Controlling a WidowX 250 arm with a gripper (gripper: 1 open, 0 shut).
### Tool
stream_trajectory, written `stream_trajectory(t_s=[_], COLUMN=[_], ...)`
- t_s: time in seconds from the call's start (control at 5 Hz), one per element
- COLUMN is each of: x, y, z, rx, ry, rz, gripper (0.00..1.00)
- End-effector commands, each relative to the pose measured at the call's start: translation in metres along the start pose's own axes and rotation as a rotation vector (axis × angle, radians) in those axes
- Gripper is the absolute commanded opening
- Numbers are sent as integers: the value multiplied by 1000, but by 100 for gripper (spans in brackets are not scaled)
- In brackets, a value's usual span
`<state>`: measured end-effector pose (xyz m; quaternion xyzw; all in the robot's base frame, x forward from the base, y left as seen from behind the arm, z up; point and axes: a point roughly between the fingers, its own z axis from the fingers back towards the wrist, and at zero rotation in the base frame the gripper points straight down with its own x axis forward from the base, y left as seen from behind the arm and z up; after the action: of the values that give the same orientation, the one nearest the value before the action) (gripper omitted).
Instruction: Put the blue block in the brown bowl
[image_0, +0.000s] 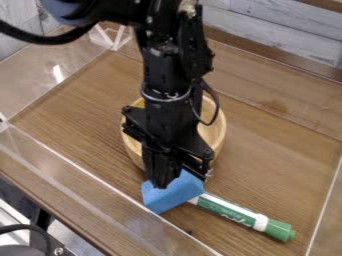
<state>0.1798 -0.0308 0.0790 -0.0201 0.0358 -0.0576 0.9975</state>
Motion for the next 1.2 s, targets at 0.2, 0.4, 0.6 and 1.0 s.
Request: stream_trajectory(t_s=[0.2,0.4,0.6,1.0], x=[11,11,11,11], y=[-1,-1,-1,-2], z=[15,14,12,9], rx=[-5,-6,-6,-11], ry=[-77,-85,-93,-106], rz=[-24,-41,-64,-83], gripper=[0,100,100,0])
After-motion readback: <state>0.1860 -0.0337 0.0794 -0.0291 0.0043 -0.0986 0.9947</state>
